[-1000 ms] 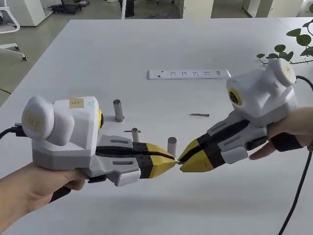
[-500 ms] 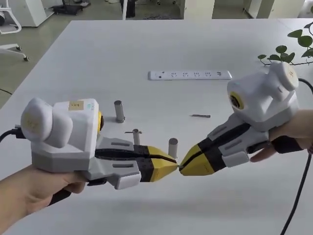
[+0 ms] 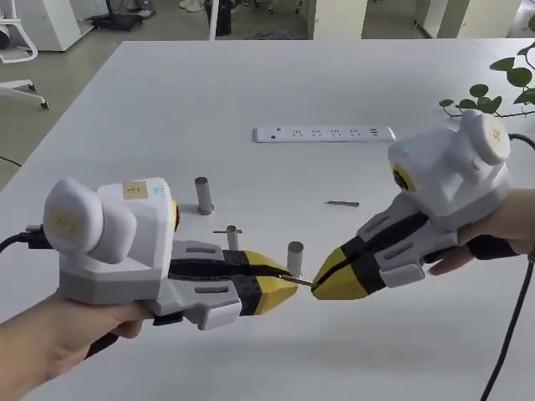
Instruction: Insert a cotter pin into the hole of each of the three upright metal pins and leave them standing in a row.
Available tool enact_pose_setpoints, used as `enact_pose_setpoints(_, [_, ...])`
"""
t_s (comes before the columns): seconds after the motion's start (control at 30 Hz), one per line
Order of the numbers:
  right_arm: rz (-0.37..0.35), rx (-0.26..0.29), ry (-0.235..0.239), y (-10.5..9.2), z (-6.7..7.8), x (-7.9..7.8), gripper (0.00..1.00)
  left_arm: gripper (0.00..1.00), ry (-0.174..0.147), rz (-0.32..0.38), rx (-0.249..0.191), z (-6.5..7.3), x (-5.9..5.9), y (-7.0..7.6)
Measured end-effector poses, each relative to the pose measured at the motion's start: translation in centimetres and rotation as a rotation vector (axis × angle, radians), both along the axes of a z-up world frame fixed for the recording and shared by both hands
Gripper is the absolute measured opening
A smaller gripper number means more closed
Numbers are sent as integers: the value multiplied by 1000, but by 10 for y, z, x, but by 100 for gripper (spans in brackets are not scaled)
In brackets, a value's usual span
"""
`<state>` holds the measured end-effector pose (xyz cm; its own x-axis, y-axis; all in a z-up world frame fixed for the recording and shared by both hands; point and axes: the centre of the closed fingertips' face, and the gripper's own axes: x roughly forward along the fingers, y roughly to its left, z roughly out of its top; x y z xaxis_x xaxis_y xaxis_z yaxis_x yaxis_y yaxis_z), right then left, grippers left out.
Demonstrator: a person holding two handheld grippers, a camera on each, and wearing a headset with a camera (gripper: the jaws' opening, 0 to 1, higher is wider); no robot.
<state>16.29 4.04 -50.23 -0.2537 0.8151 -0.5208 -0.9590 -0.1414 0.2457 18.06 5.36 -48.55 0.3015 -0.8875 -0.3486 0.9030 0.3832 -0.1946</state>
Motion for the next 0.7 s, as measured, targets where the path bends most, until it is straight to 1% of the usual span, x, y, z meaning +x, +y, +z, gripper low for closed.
enact_pose_setpoints(0.07, [-12,-13,-19,-2,-2,4,0,10,-8,15,4,-1,3,2])
enact_pose_setpoints(0.13, [-27,-19,-38,-4,-3,9,0,11,-17,28,20,-3,6,4])
enact_pose_setpoints(0.17, [-34,-23,-47,-6,-4,12,0,12,-30,38,29,-5,8,6])
enact_pose_setpoints(0.2, [-37,-25,-51,-7,-4,14,0,12,-35,44,34,-6,9,7])
enact_pose_setpoints(0.23, [-44,-34,-65,-9,-6,17,0,13,-35,53,39,-7,11,8])
enact_pose_setpoints(0.43, [-62,-61,-98,-15,-11,26,0,17,-66,124,69,-13,22,12])
enact_pose_setpoints(0.5, [-67,-73,-110,-18,-15,30,0,18,-71,164,81,-15,27,15])
enact_pose_setpoints(0.53, [-69,-81,-114,-19,-17,31,0,19,-72,177,80,-16,29,15])
enact_pose_setpoints(0.6, [-79,-95,-127,-21,-22,35,0,21,-82,203,89,-18,34,16])
enact_pose_setpoints(0.7, [-91,-117,-142,-26,-28,41,0,22,-78,236,92,-23,39,16])
